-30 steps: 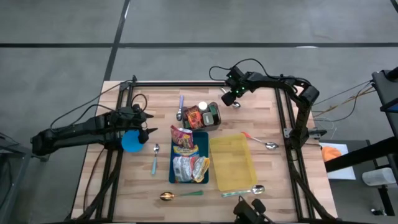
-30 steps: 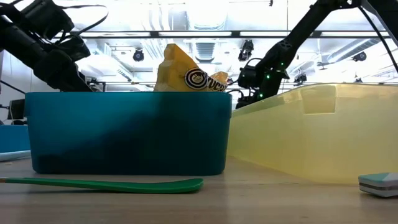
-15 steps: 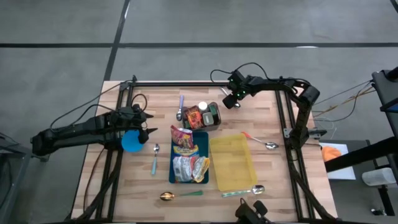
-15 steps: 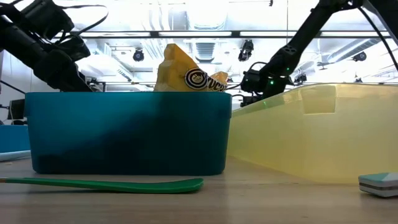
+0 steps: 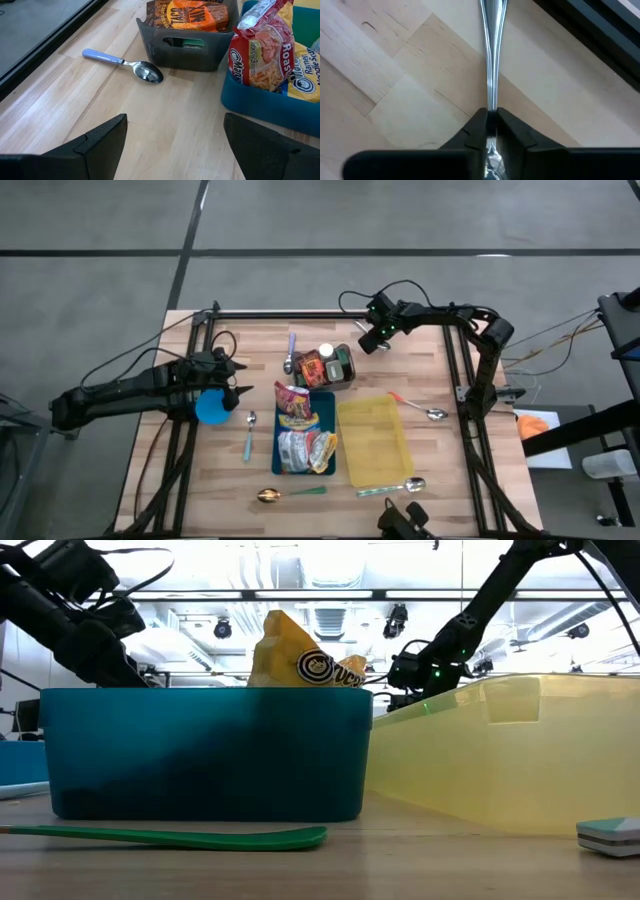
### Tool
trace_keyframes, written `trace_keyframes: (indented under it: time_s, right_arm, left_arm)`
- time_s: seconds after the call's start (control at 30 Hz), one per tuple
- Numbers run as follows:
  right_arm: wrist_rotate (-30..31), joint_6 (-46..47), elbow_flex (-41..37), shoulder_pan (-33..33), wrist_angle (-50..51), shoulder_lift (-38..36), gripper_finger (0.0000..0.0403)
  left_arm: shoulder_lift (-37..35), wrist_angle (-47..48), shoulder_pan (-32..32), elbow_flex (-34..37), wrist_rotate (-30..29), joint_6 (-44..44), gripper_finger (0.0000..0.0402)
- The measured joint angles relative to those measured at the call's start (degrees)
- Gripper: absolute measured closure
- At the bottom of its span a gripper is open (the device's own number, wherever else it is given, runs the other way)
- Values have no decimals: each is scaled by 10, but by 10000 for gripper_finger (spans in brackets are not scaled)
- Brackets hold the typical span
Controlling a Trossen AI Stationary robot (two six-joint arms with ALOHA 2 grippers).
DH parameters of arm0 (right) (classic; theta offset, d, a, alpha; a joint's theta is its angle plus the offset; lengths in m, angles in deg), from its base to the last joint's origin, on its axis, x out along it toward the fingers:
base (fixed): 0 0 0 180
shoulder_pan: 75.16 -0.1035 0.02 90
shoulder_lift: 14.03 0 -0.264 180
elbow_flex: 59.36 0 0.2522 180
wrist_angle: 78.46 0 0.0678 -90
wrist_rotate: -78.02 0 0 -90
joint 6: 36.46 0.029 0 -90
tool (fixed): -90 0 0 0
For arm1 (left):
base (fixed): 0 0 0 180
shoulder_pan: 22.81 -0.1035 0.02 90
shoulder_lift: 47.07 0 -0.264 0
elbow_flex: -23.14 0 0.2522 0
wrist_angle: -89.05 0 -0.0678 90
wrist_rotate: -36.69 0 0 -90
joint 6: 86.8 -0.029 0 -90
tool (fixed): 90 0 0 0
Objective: Pick & Place Food Item
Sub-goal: Put the silver spoon into the yellow bin
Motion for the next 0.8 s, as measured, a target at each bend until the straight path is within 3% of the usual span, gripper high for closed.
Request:
trace_keyframes:
  time_s: [0.6, 0.8]
  right_arm:
    - [-7, 18, 10, -2, 1, -1, 385]
    - [-9, 19, 22, -2, 2, -40, 385]
  left_arm:
    - [0, 0, 0, 0, 0, 0, 66]
    - [0, 0, 0, 0, 0, 0, 66]
